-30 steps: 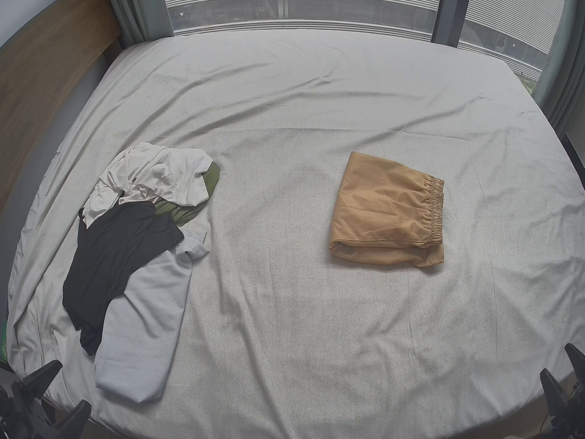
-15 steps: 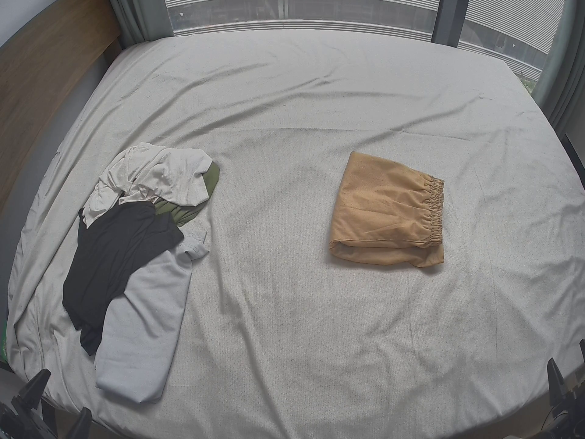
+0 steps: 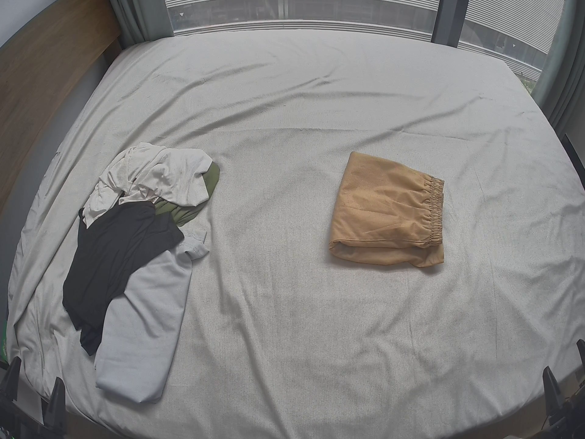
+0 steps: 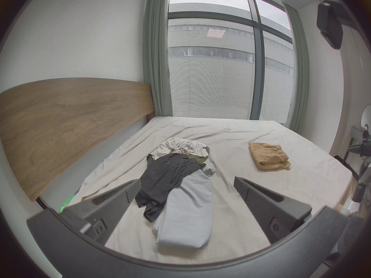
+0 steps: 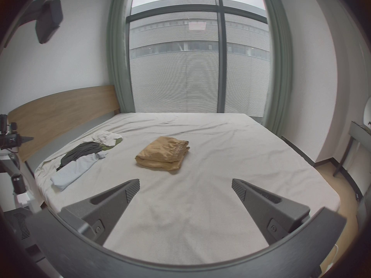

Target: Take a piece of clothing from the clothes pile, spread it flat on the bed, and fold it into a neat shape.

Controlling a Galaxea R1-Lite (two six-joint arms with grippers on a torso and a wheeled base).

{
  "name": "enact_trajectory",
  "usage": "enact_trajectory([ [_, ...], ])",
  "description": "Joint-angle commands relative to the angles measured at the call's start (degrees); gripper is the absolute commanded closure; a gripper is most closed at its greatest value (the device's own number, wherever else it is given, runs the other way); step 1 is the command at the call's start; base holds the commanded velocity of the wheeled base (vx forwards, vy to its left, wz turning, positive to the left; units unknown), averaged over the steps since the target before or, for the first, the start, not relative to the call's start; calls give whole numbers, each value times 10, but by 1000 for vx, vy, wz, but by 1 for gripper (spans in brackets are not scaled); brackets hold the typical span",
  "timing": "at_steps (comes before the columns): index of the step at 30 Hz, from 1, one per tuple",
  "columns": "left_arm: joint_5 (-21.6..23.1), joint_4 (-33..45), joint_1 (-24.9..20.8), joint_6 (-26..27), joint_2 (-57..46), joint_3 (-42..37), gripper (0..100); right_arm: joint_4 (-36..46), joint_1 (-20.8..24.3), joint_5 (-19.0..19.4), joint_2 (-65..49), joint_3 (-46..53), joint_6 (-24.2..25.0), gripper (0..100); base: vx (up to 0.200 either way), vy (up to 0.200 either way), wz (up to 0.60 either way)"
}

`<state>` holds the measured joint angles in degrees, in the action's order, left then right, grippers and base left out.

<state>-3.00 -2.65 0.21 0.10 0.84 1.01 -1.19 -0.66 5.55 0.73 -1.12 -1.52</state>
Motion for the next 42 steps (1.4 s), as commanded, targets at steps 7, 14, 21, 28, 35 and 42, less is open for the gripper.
enact_trajectory([
  [7, 42, 33, -3, -39, -4, 7, 0, 17, 0, -48, -7, -2, 2, 0, 0, 0, 0],
  [14, -16, -17, 1, 10, -8, -10, 0, -28, -1, 25, -7, 11, 18, 0, 0, 0, 0],
  [21, -17, -6, 1, 9, -8, -10, 0, -13, 0, -10, -7, 11, 13, 0, 0, 0, 0],
  [28, 54, 25, -1, -1, -7, -10, 0, -10, 0, -2, -3, 11, 8, 0, 0, 0, 0],
  [35, 53, 24, 0, -4, -8, -10, 0, -9, 0, -2, 1, 11, 7, 0, 0, 0, 0],
  [42, 53, 24, 0, -4, -8, -10, 0, -14, 0, 1, -5, 11, 13, 0, 0, 0, 0],
])
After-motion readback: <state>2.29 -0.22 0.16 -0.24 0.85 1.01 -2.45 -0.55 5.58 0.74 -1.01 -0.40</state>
